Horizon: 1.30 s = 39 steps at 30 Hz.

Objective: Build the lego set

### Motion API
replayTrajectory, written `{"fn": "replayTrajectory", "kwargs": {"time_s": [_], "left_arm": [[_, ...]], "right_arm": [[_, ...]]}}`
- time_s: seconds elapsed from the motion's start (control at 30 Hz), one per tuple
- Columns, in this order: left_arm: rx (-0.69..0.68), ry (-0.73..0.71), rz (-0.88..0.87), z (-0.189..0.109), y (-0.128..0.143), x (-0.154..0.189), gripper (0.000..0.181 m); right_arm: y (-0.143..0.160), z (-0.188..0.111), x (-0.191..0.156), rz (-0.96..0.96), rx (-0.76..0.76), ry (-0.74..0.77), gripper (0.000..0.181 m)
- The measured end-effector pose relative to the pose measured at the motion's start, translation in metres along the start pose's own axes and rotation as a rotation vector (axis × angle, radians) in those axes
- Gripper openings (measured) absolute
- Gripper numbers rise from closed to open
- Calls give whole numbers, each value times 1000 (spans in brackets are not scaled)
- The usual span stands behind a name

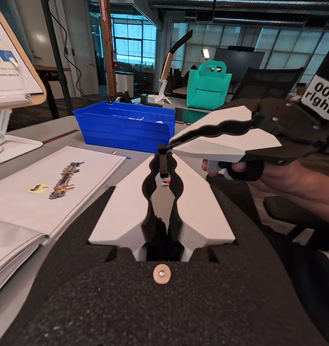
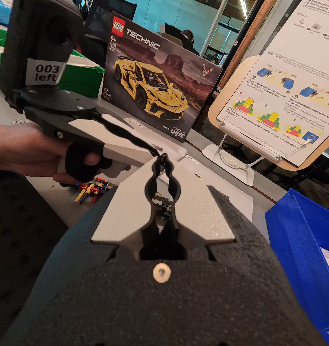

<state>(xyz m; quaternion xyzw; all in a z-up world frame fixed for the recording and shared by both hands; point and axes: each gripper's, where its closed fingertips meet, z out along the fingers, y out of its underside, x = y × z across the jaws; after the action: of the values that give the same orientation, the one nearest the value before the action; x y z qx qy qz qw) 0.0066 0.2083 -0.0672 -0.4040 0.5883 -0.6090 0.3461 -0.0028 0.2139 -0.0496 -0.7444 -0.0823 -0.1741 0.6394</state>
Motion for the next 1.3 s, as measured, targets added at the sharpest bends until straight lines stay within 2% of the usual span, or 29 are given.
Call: {"fn": "replayTrajectory", "kwargs": {"time_s": [0.1, 0.3, 0.4, 0.6, 0.83, 1.17, 1.3], "left_arm": [[14, -71, 97, -1, -3, -2, 7], [39, -237, 325, -1, -9, -6, 7], [64, -274, 353, -1, -13, -5, 7], [85, -254, 309, -1, -14, -4, 7], [113, -153, 121, 2, -13, -3, 7], [75, -197, 137, 4, -6, -10, 7], [81, -188, 123, 4, -6, -10, 7]], "right_arm": [[-2, 0, 0, 64, 72, 25, 4], [-6, -1, 3, 375, 234, 39, 4], [-9, -3, 3, 322, 290, 102, 4], [-11, -2, 5, 207, 347, 117, 4], [-9, -2, 5, 277, 399, 50, 4], [-2, 5, 7, 189, 327, 109, 4], [-1, 5, 6, 255, 336, 74, 4]]}}
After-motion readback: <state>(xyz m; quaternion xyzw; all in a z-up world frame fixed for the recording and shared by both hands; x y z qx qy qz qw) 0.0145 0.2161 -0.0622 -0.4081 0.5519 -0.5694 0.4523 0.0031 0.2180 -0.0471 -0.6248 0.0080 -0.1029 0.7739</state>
